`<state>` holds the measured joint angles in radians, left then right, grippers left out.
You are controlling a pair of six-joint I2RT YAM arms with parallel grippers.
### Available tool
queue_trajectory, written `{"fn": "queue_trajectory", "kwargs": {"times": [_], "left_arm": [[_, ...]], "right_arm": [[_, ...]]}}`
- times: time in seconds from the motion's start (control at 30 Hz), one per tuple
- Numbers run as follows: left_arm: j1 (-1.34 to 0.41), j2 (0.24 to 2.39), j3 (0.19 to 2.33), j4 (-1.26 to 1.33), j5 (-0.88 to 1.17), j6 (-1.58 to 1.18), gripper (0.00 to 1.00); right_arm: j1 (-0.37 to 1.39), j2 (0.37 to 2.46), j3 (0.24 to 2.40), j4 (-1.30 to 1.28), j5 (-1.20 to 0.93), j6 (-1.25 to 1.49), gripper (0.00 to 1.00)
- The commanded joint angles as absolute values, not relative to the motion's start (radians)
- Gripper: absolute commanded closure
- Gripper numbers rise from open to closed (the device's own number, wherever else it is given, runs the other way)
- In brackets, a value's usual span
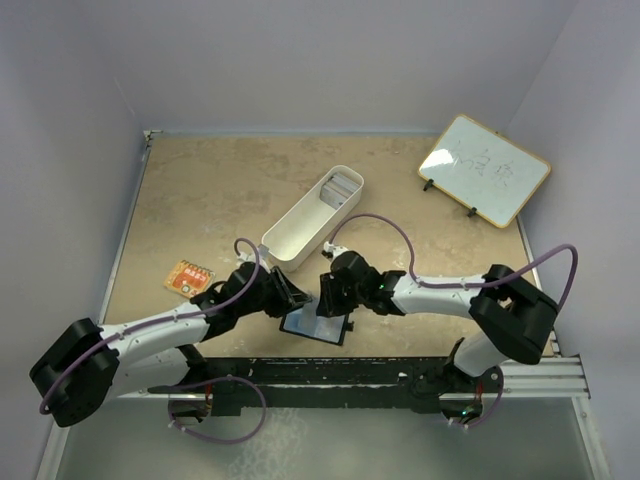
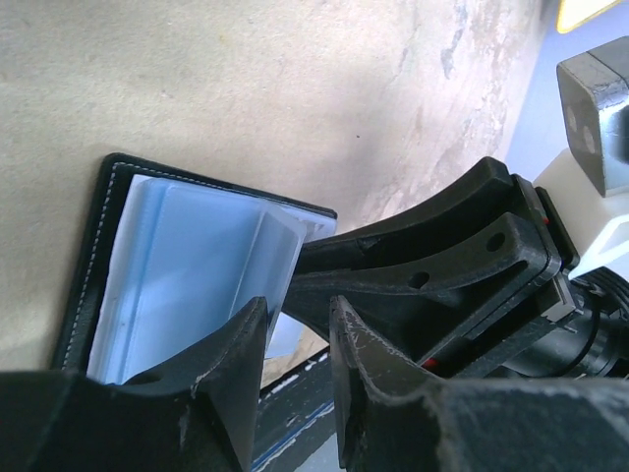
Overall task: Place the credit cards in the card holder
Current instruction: Turn over the card slot in the card holder.
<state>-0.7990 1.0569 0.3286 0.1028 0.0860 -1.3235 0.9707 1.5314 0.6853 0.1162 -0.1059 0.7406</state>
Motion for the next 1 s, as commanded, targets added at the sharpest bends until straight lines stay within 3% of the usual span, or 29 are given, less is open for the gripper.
{"fn": "queue_trajectory", "kwargs": {"times": [0.0,0.3,0.67,0.97], "left_arm": [[-0.804,1.075,0.325,0.207,0.119,-1.349,0.70],[-0.821,1.111,0.323,0.275,0.134,-1.375,0.70],[-0.895,1.278,0.349,0.446,0.174,-1.400,0.66],[-0.905,1.167,0.436,0.126,0.026,-1.266,0.58]], "right_arm": [[0.977,1.480,0.698,0.054,-0.068,0.717,0.71],[0.977,1.456,0.711,-0.024,-0.011,0.737,0.74],[0.977,1.191,0.687,-0.238,0.258,0.789,0.69],[0.977,1.094,0.723,-0.230,0.391,0.679,0.60]]}}
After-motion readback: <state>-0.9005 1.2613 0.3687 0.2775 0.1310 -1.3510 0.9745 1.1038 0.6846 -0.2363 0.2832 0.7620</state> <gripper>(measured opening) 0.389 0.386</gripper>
